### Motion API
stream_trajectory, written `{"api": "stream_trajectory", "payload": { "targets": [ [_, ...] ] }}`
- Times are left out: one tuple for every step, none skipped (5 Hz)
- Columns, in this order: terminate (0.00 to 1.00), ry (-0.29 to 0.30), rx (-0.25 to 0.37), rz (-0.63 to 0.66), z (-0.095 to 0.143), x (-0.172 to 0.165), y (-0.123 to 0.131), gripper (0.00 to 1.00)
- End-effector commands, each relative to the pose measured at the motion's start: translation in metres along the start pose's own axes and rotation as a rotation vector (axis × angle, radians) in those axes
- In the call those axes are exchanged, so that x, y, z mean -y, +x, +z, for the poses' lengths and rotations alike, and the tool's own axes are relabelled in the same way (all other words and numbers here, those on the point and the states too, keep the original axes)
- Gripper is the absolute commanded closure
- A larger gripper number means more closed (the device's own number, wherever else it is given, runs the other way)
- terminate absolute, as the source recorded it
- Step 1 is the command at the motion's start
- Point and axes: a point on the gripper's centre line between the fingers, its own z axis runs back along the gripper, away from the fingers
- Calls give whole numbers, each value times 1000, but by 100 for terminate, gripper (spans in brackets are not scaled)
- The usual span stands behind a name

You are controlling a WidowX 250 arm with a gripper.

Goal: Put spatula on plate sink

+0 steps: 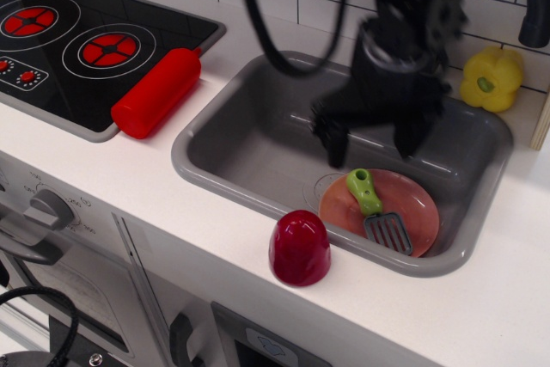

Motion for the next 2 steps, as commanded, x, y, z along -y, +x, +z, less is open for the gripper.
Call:
{"api": "stream_trajectory", "payload": {
  "targets": [
    [0,-39,28,3,16,1,8,0],
    [100,-39,28,3,16,1,8,0]
  ]
}}
